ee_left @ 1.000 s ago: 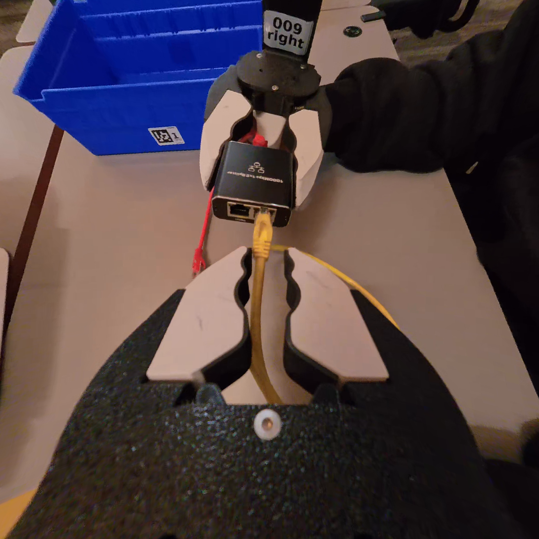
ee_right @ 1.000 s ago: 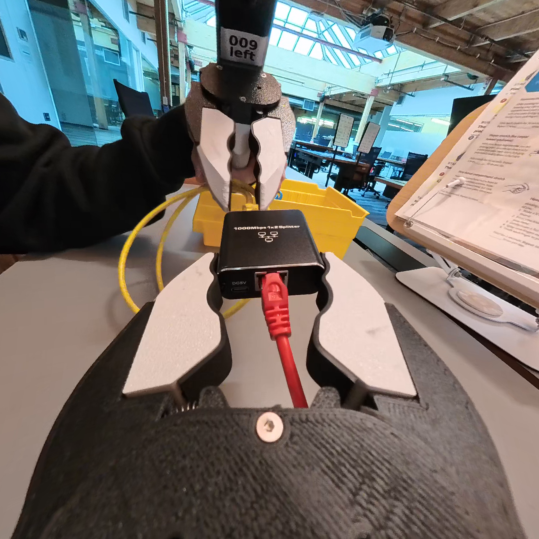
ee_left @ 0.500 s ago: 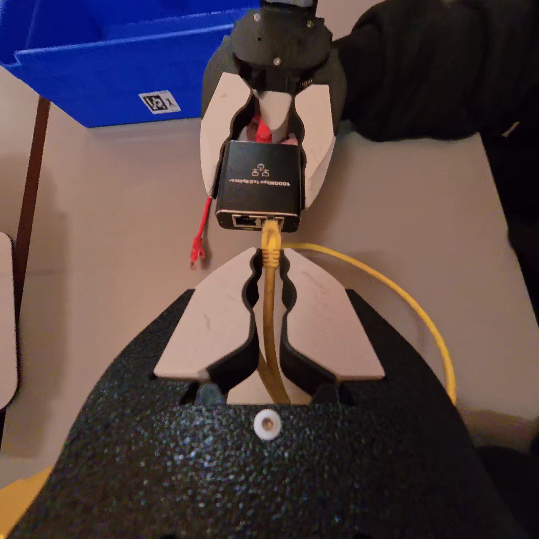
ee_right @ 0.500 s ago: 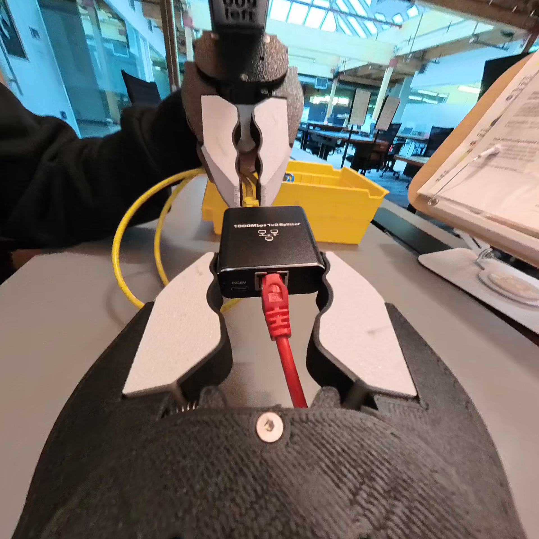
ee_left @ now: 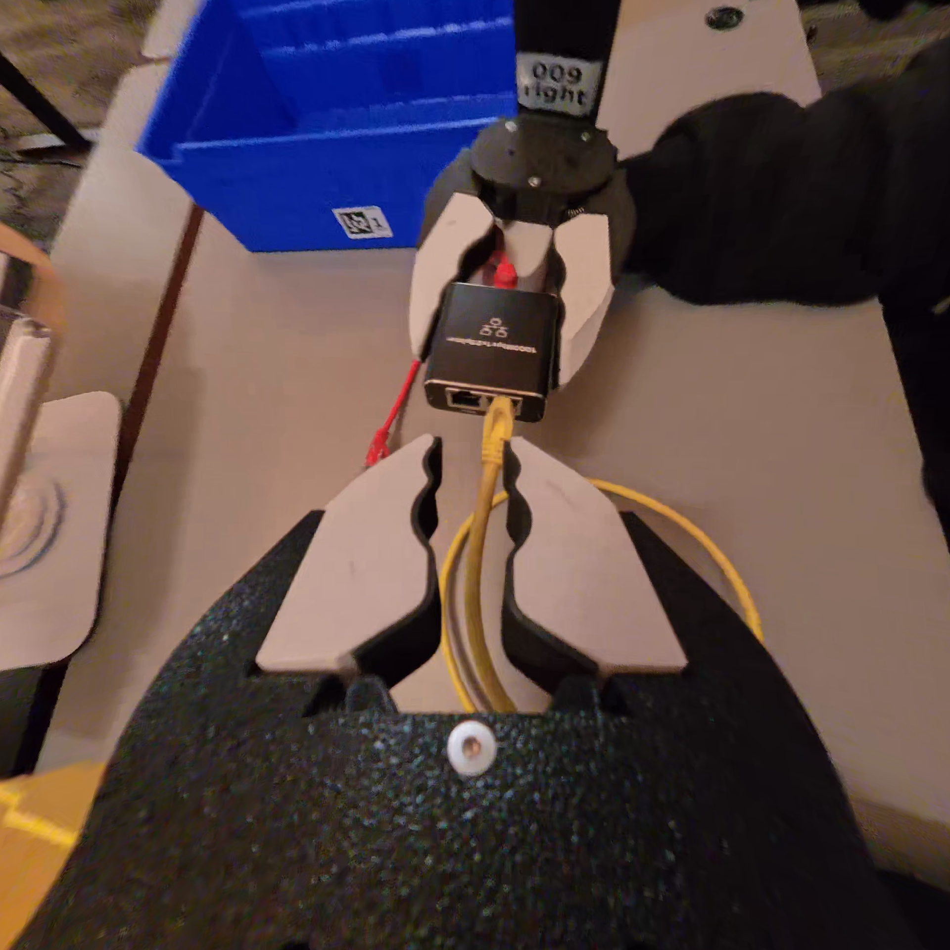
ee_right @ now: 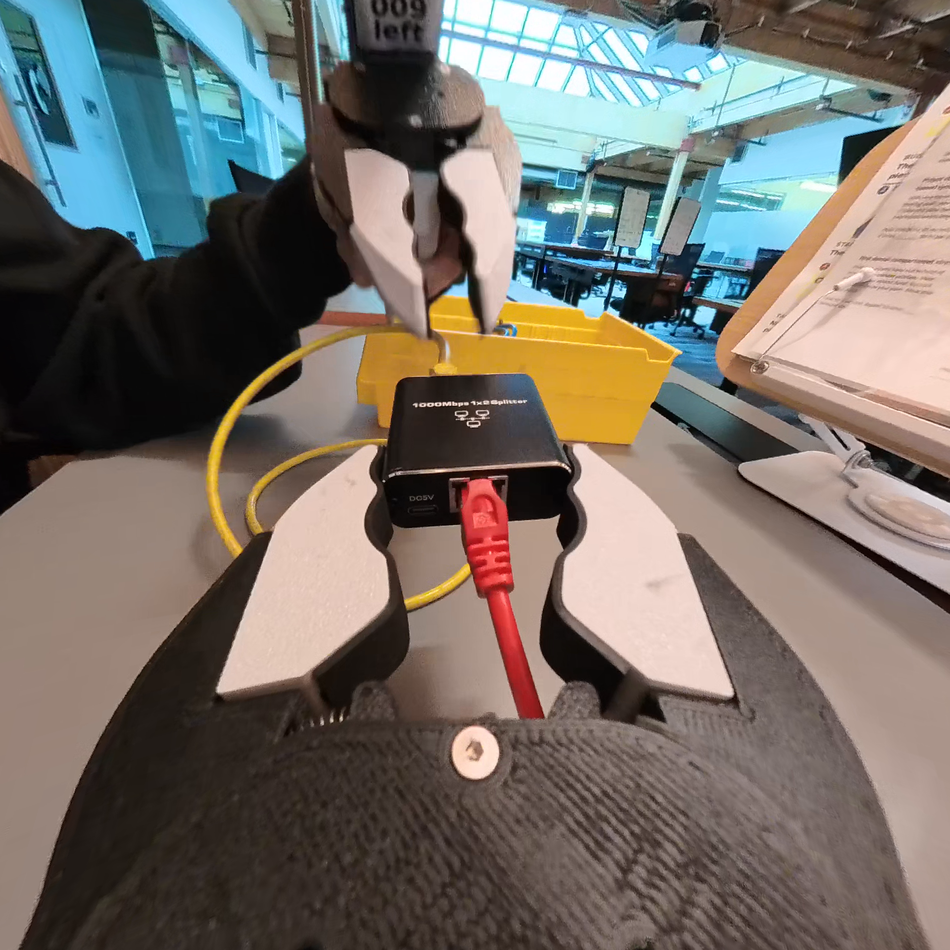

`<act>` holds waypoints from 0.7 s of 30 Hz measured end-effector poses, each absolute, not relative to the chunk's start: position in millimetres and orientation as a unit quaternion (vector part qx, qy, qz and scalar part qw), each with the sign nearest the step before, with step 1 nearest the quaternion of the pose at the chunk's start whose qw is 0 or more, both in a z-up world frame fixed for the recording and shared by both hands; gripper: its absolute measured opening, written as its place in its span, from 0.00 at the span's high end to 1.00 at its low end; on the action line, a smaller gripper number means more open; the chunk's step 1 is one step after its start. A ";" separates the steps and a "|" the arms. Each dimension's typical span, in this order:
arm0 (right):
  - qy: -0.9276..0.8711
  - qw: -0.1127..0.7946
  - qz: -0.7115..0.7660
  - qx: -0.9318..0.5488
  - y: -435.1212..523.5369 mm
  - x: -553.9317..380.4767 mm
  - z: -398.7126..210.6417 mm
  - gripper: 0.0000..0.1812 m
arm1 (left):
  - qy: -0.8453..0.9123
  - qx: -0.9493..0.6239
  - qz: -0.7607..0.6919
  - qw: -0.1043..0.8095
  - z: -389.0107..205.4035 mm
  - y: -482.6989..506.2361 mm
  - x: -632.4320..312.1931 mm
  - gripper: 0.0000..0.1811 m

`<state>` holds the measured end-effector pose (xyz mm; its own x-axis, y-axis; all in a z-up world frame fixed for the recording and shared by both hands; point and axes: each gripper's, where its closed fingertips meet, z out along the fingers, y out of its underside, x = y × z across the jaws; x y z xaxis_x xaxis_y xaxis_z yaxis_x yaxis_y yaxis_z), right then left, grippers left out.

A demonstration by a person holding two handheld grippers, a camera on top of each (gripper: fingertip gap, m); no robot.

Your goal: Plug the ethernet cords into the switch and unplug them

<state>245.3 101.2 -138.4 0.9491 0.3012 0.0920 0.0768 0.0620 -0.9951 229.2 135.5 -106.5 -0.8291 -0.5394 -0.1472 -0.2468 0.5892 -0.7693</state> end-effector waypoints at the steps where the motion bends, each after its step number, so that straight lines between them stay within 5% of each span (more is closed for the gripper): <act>1: -0.138 0.719 0.078 -0.677 100.3 245.9 -137.3 0.65 | 0.860 -0.238 -0.395 0.218 -93.3 147.6 228.9 0.87; 6: -0.143 0.721 0.080 -0.674 98.8 244.5 -136.6 0.65 | 0.834 -0.298 -0.306 0.350 -76.0 250.4 210.9 0.83; 13: -0.155 0.718 0.087 -0.673 97.8 240.9 -137.1 0.65 | 0.906 -0.215 -0.096 0.353 -150.2 362.4 188.6 0.73; 21: -0.160 0.723 0.088 -0.666 95.5 239.4 -135.5 0.65 | 0.907 -0.069 0.065 0.409 -183.7 378.4 203.3 0.72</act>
